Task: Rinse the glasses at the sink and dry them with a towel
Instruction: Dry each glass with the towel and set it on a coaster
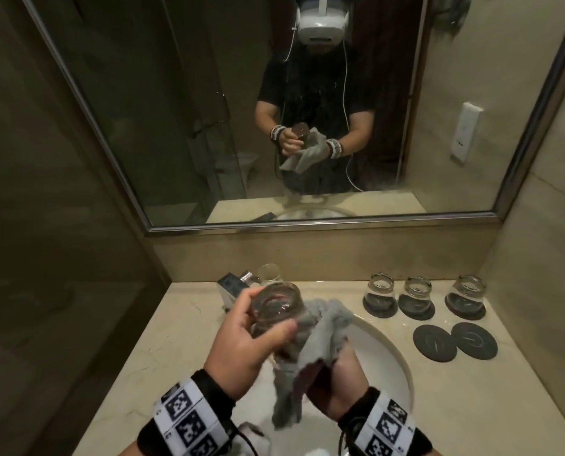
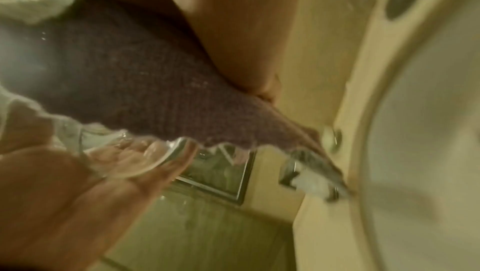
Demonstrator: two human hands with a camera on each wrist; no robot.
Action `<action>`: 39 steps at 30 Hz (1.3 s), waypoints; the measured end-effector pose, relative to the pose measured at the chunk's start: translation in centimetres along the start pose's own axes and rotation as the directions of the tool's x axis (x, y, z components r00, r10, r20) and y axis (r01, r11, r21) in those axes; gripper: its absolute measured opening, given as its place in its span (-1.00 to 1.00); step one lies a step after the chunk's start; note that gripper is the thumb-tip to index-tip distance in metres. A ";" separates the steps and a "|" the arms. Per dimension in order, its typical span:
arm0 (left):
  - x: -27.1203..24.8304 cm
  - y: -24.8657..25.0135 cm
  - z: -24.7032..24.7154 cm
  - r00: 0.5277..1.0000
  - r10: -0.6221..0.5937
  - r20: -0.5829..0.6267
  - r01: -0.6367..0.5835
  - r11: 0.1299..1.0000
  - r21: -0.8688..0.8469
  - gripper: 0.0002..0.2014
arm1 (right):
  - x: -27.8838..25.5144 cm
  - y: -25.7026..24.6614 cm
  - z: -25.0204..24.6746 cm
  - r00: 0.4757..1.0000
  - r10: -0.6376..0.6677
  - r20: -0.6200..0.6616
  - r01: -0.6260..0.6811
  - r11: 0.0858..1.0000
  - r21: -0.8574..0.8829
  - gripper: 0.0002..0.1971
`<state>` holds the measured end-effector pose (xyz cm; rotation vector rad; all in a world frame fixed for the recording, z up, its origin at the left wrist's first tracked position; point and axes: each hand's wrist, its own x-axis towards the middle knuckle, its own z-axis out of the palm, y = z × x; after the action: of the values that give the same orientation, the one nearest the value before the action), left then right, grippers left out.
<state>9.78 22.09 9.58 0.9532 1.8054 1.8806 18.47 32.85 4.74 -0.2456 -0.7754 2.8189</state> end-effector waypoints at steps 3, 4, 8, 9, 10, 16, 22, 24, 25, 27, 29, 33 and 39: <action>0.7 0.7 -1.3 0.998 -0.060 -0.016 0.061 0.995 0.074 -0.37 | 0.0 -0.8 -1.9 0.976 -0.163 -0.148 0.063 0.852 -0.519 -0.83; 0.8 0.7 -1.9 0.995 -0.095 0.007 0.093 0.985 0.145 -0.38 | -0.1 -1.4 -2.2 0.970 -0.201 -0.138 0.054 0.728 -0.683 -0.71; 0.6 0.2 -2.4 0.943 -0.304 0.136 0.234 0.895 0.379 -0.46 | -0.8 -3.1 -0.5 0.978 -0.109 0.175 0.206 0.575 -0.792 -0.79; 0.4 0.2 -2.0 0.917 -0.355 0.184 0.271 0.890 0.368 -0.51 | -0.7 -3.1 -0.3 0.975 -0.053 0.217 0.208 0.570 -0.795 -0.72; 0.4 0.0 -1.7 0.892 -0.398 0.215 0.308 0.882 0.357 -0.51 | -0.5 -2.9 -0.2 0.970 -0.027 0.243 0.216 0.560 -0.800 -0.61; 0.4 0.0 -0.8 0.841 -0.530 0.104 0.465 0.809 0.361 -0.40 | 0.3 -0.9 -1.4 0.974 -0.092 0.207 0.213 0.682 -0.699 -0.45; 0.9 0.1 -1.8 0.811 -0.584 -0.043 0.585 0.811 0.029 -0.39 | 0.6 -0.5 -2.5 0.986 -0.165 -0.023 0.132 0.857 -0.498 -0.46; 0.8 0.4 -1.9 0.791 -0.612 -0.008 0.612 0.790 0.043 -0.42 | 0.2 -0.9 -2.4 0.976 -0.216 -0.013 0.169 0.799 -0.577 -0.45; 0.7 0.6 -1.9 0.781 -0.623 0.034 0.621 0.782 0.051 -0.43 | -0.1 -1.1 -2.1 0.974 -0.228 0.009 0.182 0.752 -0.634 -0.46; 0.6 0.6 -2.1 0.789 -0.608 0.091 0.606 0.794 0.050 -0.44 | -0.5 -1.4 -1.6 0.973 -0.222 0.062 0.202 0.693 -0.692 -0.56; 0.5 0.6 -2.4 0.858 -0.501 0.110 0.470 0.854 0.223 -0.46 | -0.4 -1.6 -1.9 0.984 -0.166 0.067 0.165 0.701 -0.694 -0.60; 0.1 0.6 -3.3 0.909 -0.276 0.311 0.069 0.838 0.542 -0.44 | 0.2 -2.1 -2.3 0.997 0.070 0.016 -0.054 0.874 -0.483 -0.38; -0.2 -0.4 -3.2 0.897 0.041 0.441 -0.317 0.755 0.574 -0.36 | 0.3 -2.8 -1.6 0.942 0.317 0.109 -0.310 0.948 -0.072 -0.50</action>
<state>7.66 19.65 9.32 1.6638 2.1581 1.0015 18.96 36.06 4.78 -0.2284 -0.9113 3.1399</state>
